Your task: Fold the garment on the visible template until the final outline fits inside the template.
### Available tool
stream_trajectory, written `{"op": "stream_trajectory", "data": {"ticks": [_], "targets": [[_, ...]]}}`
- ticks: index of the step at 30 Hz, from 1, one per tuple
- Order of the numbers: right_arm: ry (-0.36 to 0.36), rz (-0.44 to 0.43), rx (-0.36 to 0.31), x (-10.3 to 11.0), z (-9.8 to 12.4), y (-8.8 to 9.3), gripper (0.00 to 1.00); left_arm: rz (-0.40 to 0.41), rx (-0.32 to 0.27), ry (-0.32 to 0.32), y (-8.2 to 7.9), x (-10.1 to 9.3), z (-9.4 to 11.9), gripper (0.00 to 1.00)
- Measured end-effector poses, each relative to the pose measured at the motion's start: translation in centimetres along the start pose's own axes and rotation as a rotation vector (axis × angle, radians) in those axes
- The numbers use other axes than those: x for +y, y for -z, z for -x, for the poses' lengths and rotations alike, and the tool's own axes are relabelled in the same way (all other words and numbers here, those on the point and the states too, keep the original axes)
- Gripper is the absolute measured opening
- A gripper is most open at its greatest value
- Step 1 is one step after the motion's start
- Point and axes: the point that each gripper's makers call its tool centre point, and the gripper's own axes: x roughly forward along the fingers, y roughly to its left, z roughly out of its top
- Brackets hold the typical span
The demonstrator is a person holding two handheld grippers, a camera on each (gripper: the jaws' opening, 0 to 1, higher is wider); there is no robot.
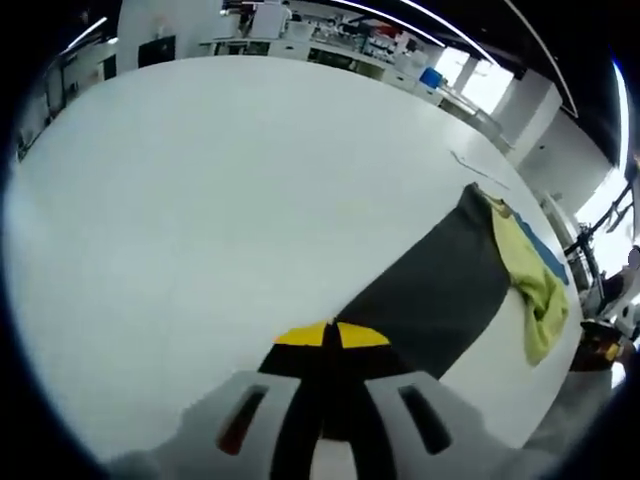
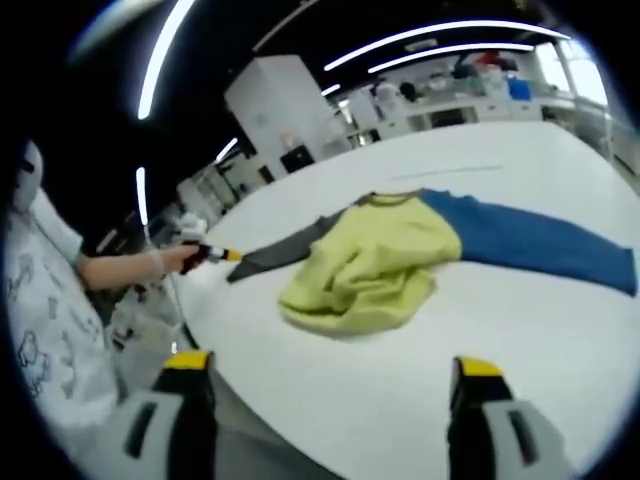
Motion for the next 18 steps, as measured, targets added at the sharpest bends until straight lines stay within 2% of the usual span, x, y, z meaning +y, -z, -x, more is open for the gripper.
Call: {"op": "stream_trajectory", "data": {"ticks": [6,9,12,15,18], "targets": [[0.001,-0.002,0.004,0.1,0.1,0.2,0.98,-0.015,-0.028,-0.041,-0.7,1.2,-0.2,0.00],[0.001,-0.003,0.001,0.1,0.1,0.1,0.98,-0.012,-0.034,-0.046,-0.5,0.9,0.1,0.00],[0.000,-0.002,0.000,0.1,0.1,0.1,0.98,-0.009,-0.042,-0.043,-0.2,0.1,0.7,0.00],[-0.001,-0.001,0.000,0.1,0.0,0.1,0.98,-0.017,-0.046,-0.032,-0.2,0.2,0.7,0.00],[-0.004,0.000,0.002,0.2,0.0,0.1,0.98,-0.078,-0.065,0.005,-0.5,0.1,0.8,0.00]]}}
